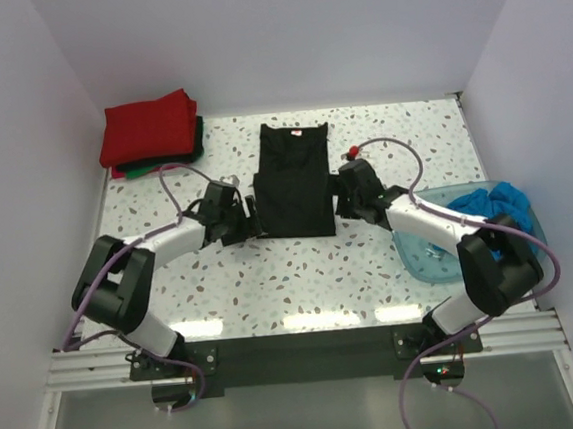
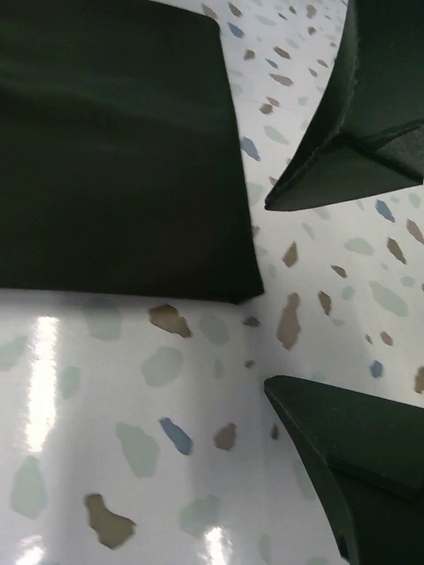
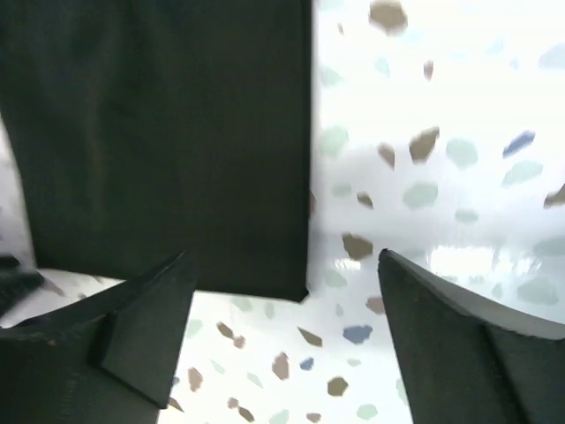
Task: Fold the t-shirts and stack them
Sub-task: Fold the tshirt
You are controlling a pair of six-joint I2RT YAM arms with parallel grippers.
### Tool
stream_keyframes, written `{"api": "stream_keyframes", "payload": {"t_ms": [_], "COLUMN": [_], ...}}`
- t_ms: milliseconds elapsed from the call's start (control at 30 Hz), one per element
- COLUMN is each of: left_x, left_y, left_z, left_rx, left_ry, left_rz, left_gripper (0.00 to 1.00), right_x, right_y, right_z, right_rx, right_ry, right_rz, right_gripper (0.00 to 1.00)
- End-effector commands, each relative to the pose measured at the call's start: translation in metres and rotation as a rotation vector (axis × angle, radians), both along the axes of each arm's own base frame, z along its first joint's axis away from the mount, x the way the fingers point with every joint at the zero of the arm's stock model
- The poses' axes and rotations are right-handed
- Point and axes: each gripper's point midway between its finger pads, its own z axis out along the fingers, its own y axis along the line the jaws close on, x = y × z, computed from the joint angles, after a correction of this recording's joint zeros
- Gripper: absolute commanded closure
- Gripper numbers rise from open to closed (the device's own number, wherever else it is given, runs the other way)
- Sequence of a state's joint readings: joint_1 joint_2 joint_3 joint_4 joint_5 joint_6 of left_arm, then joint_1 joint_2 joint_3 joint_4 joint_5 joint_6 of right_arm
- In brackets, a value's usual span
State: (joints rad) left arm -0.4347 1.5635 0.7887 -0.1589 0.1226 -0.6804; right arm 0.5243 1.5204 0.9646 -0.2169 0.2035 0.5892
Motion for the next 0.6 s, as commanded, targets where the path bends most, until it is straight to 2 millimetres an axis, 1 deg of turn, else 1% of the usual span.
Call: {"api": "stream_keyframes", "payload": {"t_ms": [0, 33, 67, 100, 133, 167, 200, 233, 267, 300, 367, 433, 467, 500, 533, 567], "left_x": [0.023, 0.023, 0.025, 0.028, 0.028, 0.031, 0.033, 0.032, 0.031, 0.029, 0.027, 0.022, 0.021, 0.018, 0.015, 0.014], "left_y": [-0.017, -0.017, -0.016, -0.015, -0.014, -0.012, -0.012, -0.013, -0.013, -0.013, -0.015, -0.012, -0.012, -0.012, -0.013, -0.013], "left_z": [0.002, -0.006, -0.009, -0.014, -0.017, -0.020, -0.020, -0.024, -0.026, -0.028, -0.029, -0.034, -0.036, -0.038, -0.039, -0.040], "left_rx": [-0.016, -0.009, 0.002, 0.012, 0.022, 0.041, 0.043, 0.047, 0.045, 0.044, 0.039, 0.068, 0.071, 0.069, 0.068, 0.069], "left_ry": [-0.037, -0.021, -0.017, -0.012, -0.005, -0.004, -0.001, 0.008, 0.013, 0.017, 0.018, 0.027, 0.028, 0.032, 0.036, 0.039], "left_rz": [-0.008, -0.004, 0.006, 0.010, 0.015, 0.031, 0.030, 0.026, 0.027, 0.024, 0.016, 0.024, 0.026, 0.025, 0.019, 0.016], "left_gripper": [0.27, 0.30, 0.34, 0.40, 0.44, 0.50, 0.59, 0.64, 0.70, 0.73, 0.77, 0.78, 0.83, 0.85, 0.90, 1.00], "right_x": [-0.025, -0.025, -0.026, -0.028, -0.029, -0.029, -0.029, -0.030, -0.029, -0.029, -0.029, -0.030, -0.033, -0.033, -0.033, -0.034], "right_y": [0.008, 0.010, 0.010, 0.011, 0.012, 0.017, 0.018, 0.019, 0.020, 0.020, 0.019, 0.018, 0.015, 0.015, 0.016, 0.017], "right_z": [-0.021, -0.025, -0.030, -0.034, -0.042, -0.046, -0.049, -0.057, -0.059, -0.061, -0.064, -0.067, -0.072, -0.072, -0.074, -0.075], "right_rx": [0.095, 0.102, 0.103, 0.105, 0.102, 0.115, 0.117, 0.112, 0.116, 0.116, 0.113, 0.110, 0.102, 0.101, 0.102, 0.106], "right_ry": [0.082, 0.086, 0.097, 0.107, 0.127, 0.137, 0.145, 0.161, 0.166, 0.171, 0.170, 0.172, 0.181, 0.180, 0.183, 0.189], "right_rz": [0.002, 0.005, 0.005, 0.010, 0.014, 0.028, 0.033, 0.032, 0.030, 0.029, 0.024, 0.018, 0.015, 0.014, 0.018, 0.023], "right_gripper": [0.15, 0.21, 0.23, 0.28, 0.29, 0.31, 0.35, 0.39, 0.42, 0.45, 0.47, 0.50, 0.53, 0.58, 0.62, 0.67]}}
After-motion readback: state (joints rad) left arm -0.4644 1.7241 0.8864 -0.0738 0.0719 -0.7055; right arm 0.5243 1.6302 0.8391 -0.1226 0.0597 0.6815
